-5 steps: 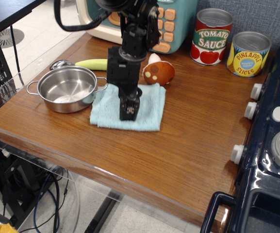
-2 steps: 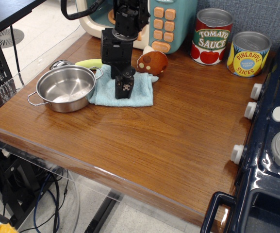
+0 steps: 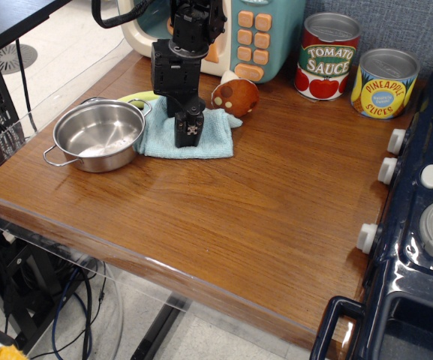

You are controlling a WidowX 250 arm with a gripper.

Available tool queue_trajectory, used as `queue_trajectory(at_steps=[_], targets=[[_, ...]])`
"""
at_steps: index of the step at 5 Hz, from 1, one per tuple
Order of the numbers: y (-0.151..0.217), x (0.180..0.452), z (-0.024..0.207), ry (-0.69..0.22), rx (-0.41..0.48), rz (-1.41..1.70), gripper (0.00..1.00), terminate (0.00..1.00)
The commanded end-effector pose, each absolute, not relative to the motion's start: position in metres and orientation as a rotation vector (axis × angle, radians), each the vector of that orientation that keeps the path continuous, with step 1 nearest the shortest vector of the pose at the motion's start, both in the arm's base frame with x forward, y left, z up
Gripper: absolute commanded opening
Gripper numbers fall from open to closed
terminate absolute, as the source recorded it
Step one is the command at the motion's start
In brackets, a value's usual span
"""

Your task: Slide the blue rag so that it touches the silver pot.

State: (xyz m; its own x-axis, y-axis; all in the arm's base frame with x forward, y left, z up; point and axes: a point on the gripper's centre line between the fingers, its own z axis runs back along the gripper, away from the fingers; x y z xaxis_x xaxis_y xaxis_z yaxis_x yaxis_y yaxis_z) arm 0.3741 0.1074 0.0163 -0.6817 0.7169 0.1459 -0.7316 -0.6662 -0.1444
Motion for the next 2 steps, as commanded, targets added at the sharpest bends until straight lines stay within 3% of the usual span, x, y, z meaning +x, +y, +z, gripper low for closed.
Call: queue_trajectory(at_steps=[1, 2], targets=[[0.107, 0.367, 0.060, -0.276, 0.005, 2.310, 1.00, 0.00], [0.106, 0.361, 0.092, -0.285, -0.041, 2.317, 1.00, 0.00]])
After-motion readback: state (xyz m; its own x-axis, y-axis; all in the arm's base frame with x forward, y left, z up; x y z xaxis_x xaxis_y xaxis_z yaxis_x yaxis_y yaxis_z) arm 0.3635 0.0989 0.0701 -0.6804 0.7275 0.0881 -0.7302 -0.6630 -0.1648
